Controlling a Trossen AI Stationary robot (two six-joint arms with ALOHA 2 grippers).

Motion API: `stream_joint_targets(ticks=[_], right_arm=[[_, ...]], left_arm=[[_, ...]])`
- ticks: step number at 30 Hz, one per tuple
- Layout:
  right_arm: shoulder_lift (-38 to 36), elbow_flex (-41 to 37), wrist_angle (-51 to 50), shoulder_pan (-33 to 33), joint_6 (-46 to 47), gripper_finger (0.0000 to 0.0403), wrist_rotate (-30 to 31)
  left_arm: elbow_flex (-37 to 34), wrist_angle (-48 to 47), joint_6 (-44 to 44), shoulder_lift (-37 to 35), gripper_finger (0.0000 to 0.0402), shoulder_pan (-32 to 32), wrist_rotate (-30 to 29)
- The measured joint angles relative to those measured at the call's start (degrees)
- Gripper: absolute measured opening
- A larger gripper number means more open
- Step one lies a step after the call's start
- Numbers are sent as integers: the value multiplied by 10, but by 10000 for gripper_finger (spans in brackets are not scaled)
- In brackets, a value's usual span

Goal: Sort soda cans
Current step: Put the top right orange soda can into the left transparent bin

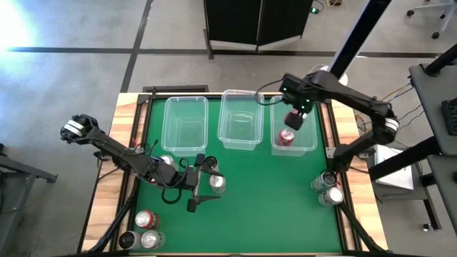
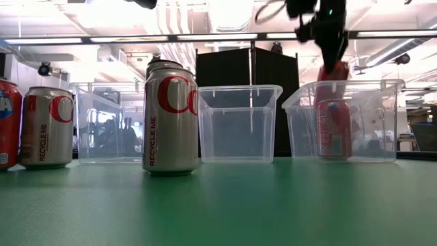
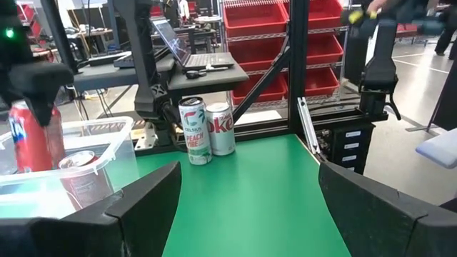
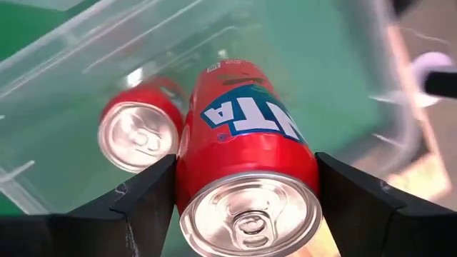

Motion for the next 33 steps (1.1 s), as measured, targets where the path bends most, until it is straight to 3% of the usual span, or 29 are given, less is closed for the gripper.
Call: stream_joint_targets(ticks=[14, 20, 24, 27, 33], right_arm=[[116, -41, 52, -90, -57, 287, -15], [135, -45, 53, -103, -72, 313, -39], [139, -47, 64, -102, -81, 331, -37], [126, -47, 72, -102, -83, 343, -36], [60, -36, 67, -83, -58, 356, -20]], left_arm=[[0, -7, -13, 0, 315, -4, 0], [-1, -8, -13, 0, 315, -5, 0], [-1, -6, -14, 0, 315, -5, -7], [4, -2, -24, 0, 315, -10, -58], [22, -63, -36, -10, 315, -23, -76]])
